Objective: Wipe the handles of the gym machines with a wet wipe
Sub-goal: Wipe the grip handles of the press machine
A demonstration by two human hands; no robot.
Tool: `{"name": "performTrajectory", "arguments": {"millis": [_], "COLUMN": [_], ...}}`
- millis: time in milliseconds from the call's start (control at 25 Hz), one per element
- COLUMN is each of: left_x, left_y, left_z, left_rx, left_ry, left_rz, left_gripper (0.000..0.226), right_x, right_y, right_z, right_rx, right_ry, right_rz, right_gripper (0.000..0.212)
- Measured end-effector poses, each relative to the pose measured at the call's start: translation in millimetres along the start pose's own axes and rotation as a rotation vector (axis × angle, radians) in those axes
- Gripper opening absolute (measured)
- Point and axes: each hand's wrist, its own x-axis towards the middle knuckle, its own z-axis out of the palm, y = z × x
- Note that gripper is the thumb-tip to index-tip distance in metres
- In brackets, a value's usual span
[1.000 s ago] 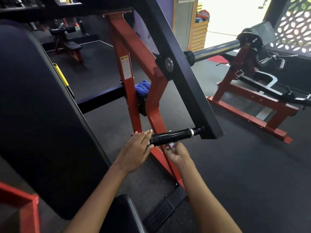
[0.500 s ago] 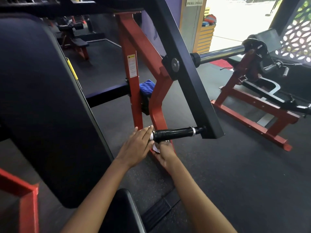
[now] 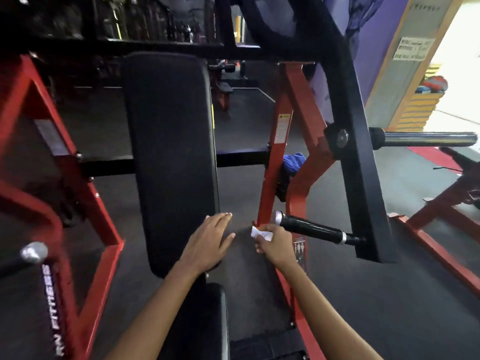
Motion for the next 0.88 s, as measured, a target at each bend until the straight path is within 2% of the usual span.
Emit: {"name": "performTrajectory", "arguments": {"millis": [160, 520, 680, 880], "left_x": [-62, -209, -264, -321], "left_y": [-19, -84, -123, -194], "left_z": [-43, -163, -205, -251], "left_rx": [0.072, 0.221, 0.264, 0.342], "left_ry": [0.091, 0.268, 0.287, 0.259], "left_rz": [-0.165, -0.498, -0.579, -0.589], "left_gripper": [0.051, 0.051, 0.058, 0.065], "right_x": [-16, -92, -119, -167], "right_y": [-39, -144, -179, -218], "right_z": [34, 159, 228, 315], "right_rx": [-0.103, 0.092, 0.031, 0.074], "right_ry": [-0.063, -0.378, -0.370, -0.312], "right_rz": [-0.189, -0.492, -0.636, -0.679], "right_gripper": [0.013, 0.028, 0.028, 0.018]}}
